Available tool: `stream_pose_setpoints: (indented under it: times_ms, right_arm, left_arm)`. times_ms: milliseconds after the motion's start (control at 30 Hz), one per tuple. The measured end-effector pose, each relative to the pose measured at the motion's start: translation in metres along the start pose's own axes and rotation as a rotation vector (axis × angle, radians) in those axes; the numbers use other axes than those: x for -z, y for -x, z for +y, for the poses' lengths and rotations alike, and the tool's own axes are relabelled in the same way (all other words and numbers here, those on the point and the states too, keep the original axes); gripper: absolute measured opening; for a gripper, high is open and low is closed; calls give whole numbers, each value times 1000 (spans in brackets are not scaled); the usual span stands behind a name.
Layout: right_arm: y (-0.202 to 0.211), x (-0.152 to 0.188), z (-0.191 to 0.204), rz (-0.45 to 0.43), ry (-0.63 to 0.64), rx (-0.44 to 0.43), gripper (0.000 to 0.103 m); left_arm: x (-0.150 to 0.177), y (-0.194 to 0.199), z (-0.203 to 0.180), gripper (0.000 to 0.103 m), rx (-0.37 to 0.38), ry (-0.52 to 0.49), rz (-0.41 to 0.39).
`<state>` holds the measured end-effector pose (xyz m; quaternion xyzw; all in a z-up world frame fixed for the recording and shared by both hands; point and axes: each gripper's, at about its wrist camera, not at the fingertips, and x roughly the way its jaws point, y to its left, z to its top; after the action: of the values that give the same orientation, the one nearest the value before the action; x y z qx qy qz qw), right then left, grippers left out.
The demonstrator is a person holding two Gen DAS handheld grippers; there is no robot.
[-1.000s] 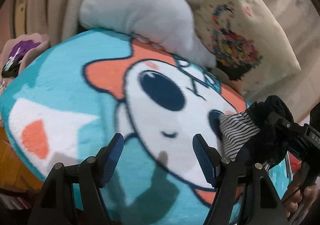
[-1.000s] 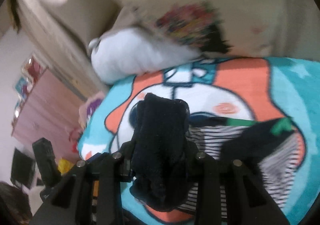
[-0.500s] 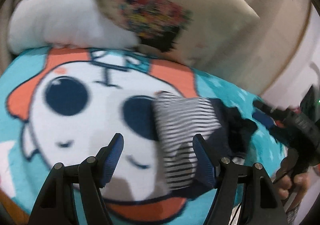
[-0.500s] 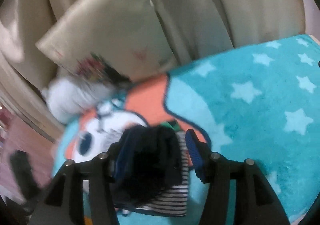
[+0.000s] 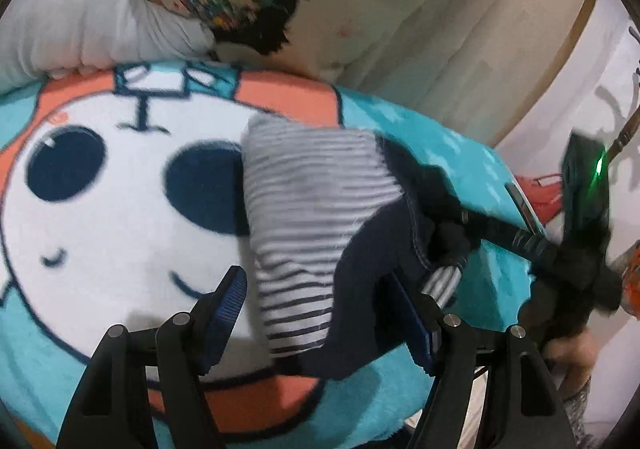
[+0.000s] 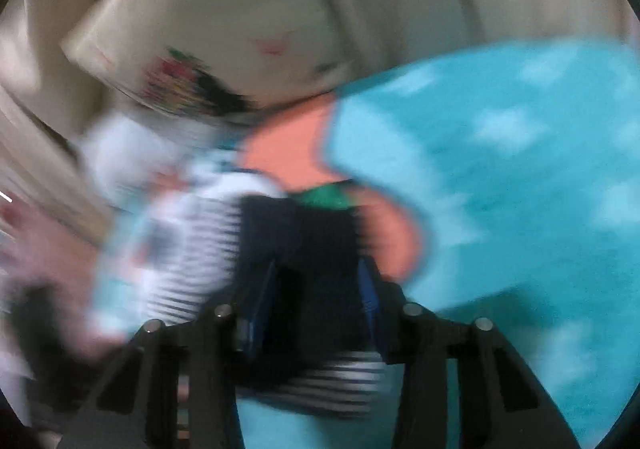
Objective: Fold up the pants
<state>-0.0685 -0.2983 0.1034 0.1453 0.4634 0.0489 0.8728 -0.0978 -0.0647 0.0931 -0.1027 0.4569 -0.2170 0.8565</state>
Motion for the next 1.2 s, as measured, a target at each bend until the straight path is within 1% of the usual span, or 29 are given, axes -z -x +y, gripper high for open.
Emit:
stream_pose_setpoints:
  times_ms: [33, 67, 133, 167, 233, 267, 333, 367, 467, 500, 533, 567, 600, 633, 700, 733, 800, 900, 1000, 1067, 1100, 1133, 1167, 1200]
  right_arm:
    - [2, 2, 2, -14, 37, 61, 52]
    - [5, 4, 3, -25, 51, 73, 52]
    - [11, 6, -1, -33, 19, 26, 54]
    - [13, 5, -3, -35, -8, -21, 54]
    - [9, 2, -8, -25, -47, -91, 61]
    - [4, 2, -14, -7, -88, -137, 66]
    - [-2, 2, -22, 18, -146, -182, 66]
    - [-8, 3, -26, 34, -173, -197, 66]
    - [-25, 2, -37, 69, -247, -263, 69]
    - [-27, 1, -39, 54, -256, -291, 70]
    - [-30, 0, -37, 54, -245, -306, 70]
    - [-34, -2, -32, 71, -215, -333, 62]
    - [-37, -1, -27, 85, -203, -361, 48]
    - [-39, -2, -25, 95, -201, -369, 46]
    - [-36, -3, -15, 80, -162, -341, 39]
    - [-34, -5, -12, 74, -154, -344, 39]
    - [-30, -12, -5, 58, -154, -371, 37]
    - [-27, -29, 10, 37, -145, -422, 36]
    - [-32, -45, 30, 10, -114, -433, 36]
    - [-40, -52, 39, 9, -98, -428, 41]
    - [-50, -54, 41, 19, -97, -403, 46]
    - [-59, -54, 42, 34, -96, -372, 48]
    - [-70, -53, 42, 58, -92, -307, 48]
    - [-73, -52, 41, 64, -93, -274, 49]
  left_arm:
    - [-2, 5, 4, 75, -18, 3, -20]
    - [-5, 7, 9, 75, -29, 10, -32]
    - [-11, 5, 19, 75, -44, 41, -36]
    - [-15, 3, 26, 75, -38, 69, -31]
    - [-20, 0, 37, 78, -22, 99, -22]
    - [-24, -3, 41, 79, -22, 100, -18]
    - [-33, -19, 45, 81, -18, 77, 9]
    - [-36, -26, 45, 81, -4, 67, 25]
    - [-44, -50, 41, 81, 92, 59, 102]
    - [-45, -56, 38, 81, 119, 64, 114]
    - [-45, -58, 33, 81, 132, 57, 104]
    - [-45, -59, 28, 80, 143, 43, 103]
    - [-45, -60, 23, 71, 165, 30, 109]
    - [-46, -59, 20, 62, 177, 28, 107]
    - [-49, -55, 20, 57, 174, 27, 93]
    - [-52, -52, 22, 55, 174, 38, 88]
    - [-61, -47, 29, 55, 181, 67, 80]
    - [-77, -39, 39, 55, 155, 92, 50]
    - [-98, -29, 46, 55, 95, 85, -9]
    - [-109, -28, 53, 55, 29, 82, -34]
    - [-111, -30, 57, 55, -12, 86, -33]
    - [-111, -31, 62, 55, -55, 98, -24]
    - [-109, -31, 65, 55, -67, 107, -16]
    - [-104, -28, 67, 55, -71, 111, -12]
